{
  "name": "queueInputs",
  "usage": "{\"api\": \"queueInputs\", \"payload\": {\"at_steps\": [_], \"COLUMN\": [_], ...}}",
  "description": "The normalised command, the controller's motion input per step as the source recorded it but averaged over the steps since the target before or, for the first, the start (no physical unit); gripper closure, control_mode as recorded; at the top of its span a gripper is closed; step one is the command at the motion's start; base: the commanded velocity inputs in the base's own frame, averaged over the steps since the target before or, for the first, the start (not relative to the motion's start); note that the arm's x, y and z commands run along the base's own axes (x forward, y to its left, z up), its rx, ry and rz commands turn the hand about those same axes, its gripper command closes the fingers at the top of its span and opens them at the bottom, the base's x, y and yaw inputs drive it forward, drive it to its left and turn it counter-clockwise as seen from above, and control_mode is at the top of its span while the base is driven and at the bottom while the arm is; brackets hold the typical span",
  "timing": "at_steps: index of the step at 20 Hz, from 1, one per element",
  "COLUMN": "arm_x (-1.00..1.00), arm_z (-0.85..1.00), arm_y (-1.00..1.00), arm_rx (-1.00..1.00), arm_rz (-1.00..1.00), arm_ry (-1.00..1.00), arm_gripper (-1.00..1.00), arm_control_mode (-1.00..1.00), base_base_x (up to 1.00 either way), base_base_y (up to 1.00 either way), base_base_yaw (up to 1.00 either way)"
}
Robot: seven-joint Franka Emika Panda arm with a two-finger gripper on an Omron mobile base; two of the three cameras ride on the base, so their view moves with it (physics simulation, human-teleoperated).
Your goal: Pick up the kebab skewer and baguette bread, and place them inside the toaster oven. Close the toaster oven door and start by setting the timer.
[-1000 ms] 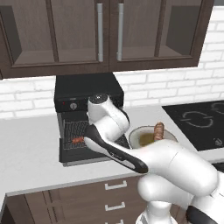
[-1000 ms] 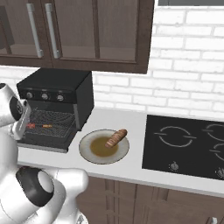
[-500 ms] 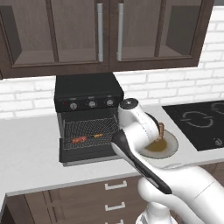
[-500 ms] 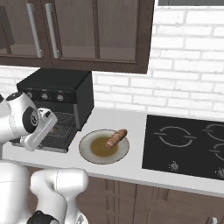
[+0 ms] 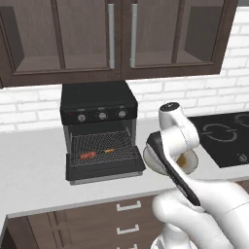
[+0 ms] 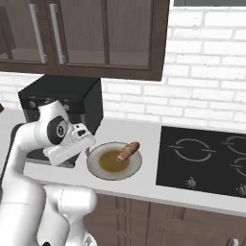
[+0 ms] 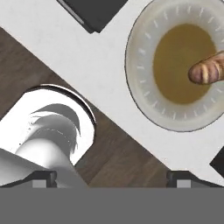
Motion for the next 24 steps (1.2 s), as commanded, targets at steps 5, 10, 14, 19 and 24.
{"api": "queueInputs", "payload": {"at_steps": [5,10,14,19,24], "arm_x": [0.00,0.20,0.81,0.76,0.39], "arm_z": [0.00,0.00,0.00,-0.06,-0.35], "arm_y": [-0.98,-0.63,-0.02,0.09,-0.13], "arm_rx": [0.00,0.00,0.03,0.10,0.10], "arm_rz": [-0.56,-0.47,-0.38,-0.28,-0.21], "arm_ry": [-0.01,-0.20,-0.22,-0.19,-0.15], "arm_gripper": [-1.00,-1.00,-1.00,-1.00,-1.00], "arm_control_mode": [-1.00,-1.00,-1.00,-1.00,-1.00], "base_base_x": [0.00,0.00,0.00,0.00,0.00], "base_base_y": [0.00,0.00,0.00,0.00,0.00], "base_base_yaw": [0.00,0.00,0.00,0.00,0.00]}}
